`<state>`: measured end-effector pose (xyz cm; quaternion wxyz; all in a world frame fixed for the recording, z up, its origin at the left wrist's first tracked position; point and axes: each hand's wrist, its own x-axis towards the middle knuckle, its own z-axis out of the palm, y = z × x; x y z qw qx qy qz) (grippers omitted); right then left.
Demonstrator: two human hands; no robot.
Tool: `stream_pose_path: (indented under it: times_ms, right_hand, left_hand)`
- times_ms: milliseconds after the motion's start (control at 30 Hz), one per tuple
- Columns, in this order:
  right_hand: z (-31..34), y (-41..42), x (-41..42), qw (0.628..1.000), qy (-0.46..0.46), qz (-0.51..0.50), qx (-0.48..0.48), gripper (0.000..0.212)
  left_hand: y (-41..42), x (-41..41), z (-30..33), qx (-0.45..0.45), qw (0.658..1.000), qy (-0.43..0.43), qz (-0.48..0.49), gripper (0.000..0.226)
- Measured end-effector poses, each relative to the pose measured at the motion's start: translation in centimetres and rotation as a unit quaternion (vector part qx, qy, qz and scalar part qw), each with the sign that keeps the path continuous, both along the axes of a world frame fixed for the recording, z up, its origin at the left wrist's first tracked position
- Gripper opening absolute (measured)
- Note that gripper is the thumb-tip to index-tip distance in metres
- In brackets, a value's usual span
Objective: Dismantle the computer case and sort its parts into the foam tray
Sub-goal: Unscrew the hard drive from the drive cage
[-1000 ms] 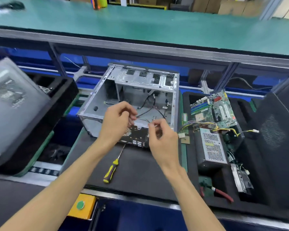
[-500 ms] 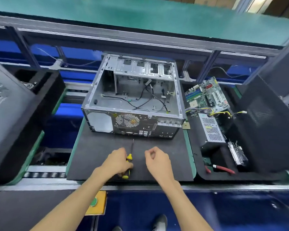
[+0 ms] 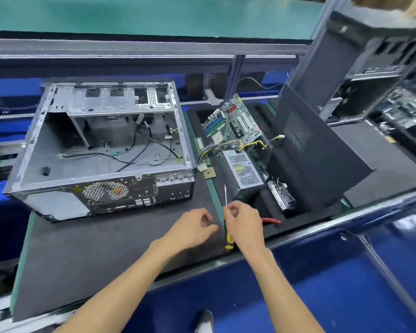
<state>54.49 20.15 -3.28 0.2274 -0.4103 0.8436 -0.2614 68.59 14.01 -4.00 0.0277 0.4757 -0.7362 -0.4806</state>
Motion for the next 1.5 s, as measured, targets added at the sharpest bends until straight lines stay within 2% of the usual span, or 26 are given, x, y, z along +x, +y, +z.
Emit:
stream_pose_path:
  times_ms: [133,300,433,533,700,767,833,900,933,1000,1067,1100,1167,1233,1267,1400,1500]
  right_hand:
    - [-0.7,-2.2,-1.1,0.998,0.048,0.031,0.018,0.020]
    - [-2.4,-4.3,-1.6,0.993,0.061,0.072,0.074,0.029]
    - [-3.2,-4.5,-1.9,0.990,0.073,0.083,0.089,0.027]
    - [-2.9,-4.8,-2.0,0.984,0.102,0.104,0.097,0.027]
    - [-0.7,-6.9,-2.2,0.970,0.142,0.140,0.141,0.043]
    - [0.9,-8.2,-1.9,0.975,0.132,0.134,0.120,0.042]
    - [2.8,-9.9,-1.4,0.989,0.081,0.116,0.051,0.038]
    - [4.9,-12.2,-0.5,0.994,0.019,0.105,-0.033,0.031]
    - [5.7,-13.6,0.1,0.993,-0.002,0.102,-0.065,0.031]
    - [7.0,-16.5,1.3,0.990,-0.020,0.101,-0.093,0.047]
    - [7.6,-19.3,2.4,0.992,-0.027,0.106,-0.069,0.067]
    - [7.8,-20.6,3.0,0.993,-0.030,0.109,-0.044,0.073]
    - [7.7,-22.5,4.1,0.993,-0.044,0.111,0.003,0.079]
    - [7.4,-23.7,5.0,0.992,-0.052,0.106,0.040,0.077]
    - [7.2,-24.1,5.2,0.992,-0.042,0.103,0.055,0.071]
    - [6.6,-24.9,5.5,0.994,0.011,0.086,0.065,0.041]
    - [6.4,-24.7,5.8,0.996,-0.004,0.080,0.038,0.031]
  left_hand:
    - [-1.4,-0.5,-0.5,0.013,1.000,-0.022,0.008,0.007]
    - [-2.6,-0.5,-1.0,0.033,0.998,-0.035,0.028,0.010]
    - [-3.2,-0.7,-0.8,0.041,0.998,-0.038,0.033,0.012]
    - [-3.5,-1.1,0.6,0.039,0.998,-0.033,0.041,0.014]
    - [-4.6,-1.3,5.5,0.025,0.999,-0.001,0.047,0.015]
    - [-5.4,-0.3,7.8,0.010,0.997,0.031,0.074,0.016]
    - [-6.8,1.8,10.1,-0.033,0.991,0.058,0.120,0.019]
    - [-8.8,4.9,11.9,-0.178,0.964,0.054,0.188,0.020]
    - [-10.1,6.8,12.6,-0.268,0.934,0.041,0.234,0.019]
    - [-13.0,11.2,13.5,-0.402,0.857,-0.003,0.321,0.014]
    - [-16.2,15.9,13.2,-0.449,0.801,-0.104,0.381,0.026]
    - [-17.8,18.2,12.6,-0.421,0.797,-0.173,0.397,0.040]
    - [-20.6,21.9,11.1,-0.281,0.831,-0.245,0.413,0.064]
    - [-22.3,23.8,9.2,-0.145,0.870,-0.249,0.400,0.065]
    - [-23.0,24.2,8.2,-0.122,0.880,-0.241,0.390,0.057]
    - [-24.6,24.6,6.6,-0.176,0.874,-0.235,0.387,0.018]
    - [-25.7,24.8,8.4,-0.204,0.878,-0.237,0.362,0.011]
